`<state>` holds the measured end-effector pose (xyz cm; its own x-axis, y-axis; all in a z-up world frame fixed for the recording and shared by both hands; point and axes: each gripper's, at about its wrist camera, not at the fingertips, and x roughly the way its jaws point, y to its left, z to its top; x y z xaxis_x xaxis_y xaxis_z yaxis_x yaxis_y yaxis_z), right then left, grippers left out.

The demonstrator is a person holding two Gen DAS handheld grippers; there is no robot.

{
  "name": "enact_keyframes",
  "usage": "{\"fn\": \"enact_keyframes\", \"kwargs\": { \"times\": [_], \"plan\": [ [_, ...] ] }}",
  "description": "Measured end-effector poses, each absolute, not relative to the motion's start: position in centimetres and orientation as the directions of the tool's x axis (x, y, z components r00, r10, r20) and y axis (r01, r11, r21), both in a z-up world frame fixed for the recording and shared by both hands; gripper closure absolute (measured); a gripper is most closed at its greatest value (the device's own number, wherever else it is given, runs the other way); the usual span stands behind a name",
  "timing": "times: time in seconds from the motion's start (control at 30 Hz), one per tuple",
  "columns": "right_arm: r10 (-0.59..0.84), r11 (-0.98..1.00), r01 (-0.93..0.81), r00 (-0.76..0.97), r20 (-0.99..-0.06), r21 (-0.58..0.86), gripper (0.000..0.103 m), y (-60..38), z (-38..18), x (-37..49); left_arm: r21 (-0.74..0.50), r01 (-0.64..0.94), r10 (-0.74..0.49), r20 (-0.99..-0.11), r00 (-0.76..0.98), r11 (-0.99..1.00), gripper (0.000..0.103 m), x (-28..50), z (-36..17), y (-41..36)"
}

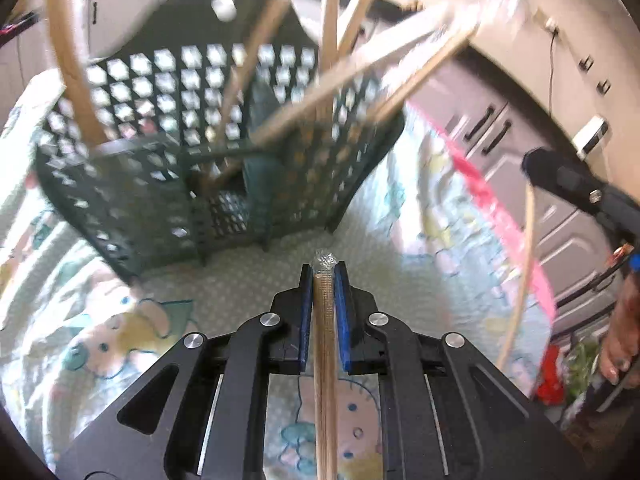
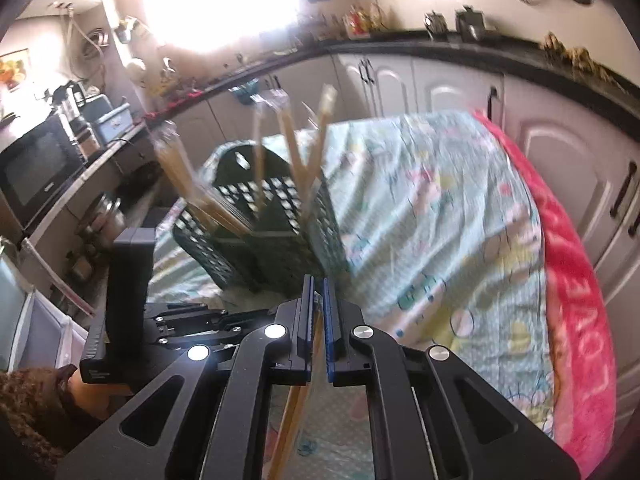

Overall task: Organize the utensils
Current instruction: 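Lift both held chopsticks up over the green caddy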

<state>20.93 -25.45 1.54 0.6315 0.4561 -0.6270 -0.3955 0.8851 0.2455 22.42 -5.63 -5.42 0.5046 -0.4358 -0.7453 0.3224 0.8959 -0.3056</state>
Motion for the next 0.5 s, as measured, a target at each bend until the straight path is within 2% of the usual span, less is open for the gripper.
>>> {"fn": "enact_keyframes", "kwargs": {
  "times": [0.5],
  "plan": [
    [0.561,0.815,-0.543,0.649,-0.514,0.204,0.099,-21.2,8.5,18.1,-0.37,0.286,-0.451,-0.507,0.735,0.884,0.096,18.7,5.9,2.0]
  ]
}}
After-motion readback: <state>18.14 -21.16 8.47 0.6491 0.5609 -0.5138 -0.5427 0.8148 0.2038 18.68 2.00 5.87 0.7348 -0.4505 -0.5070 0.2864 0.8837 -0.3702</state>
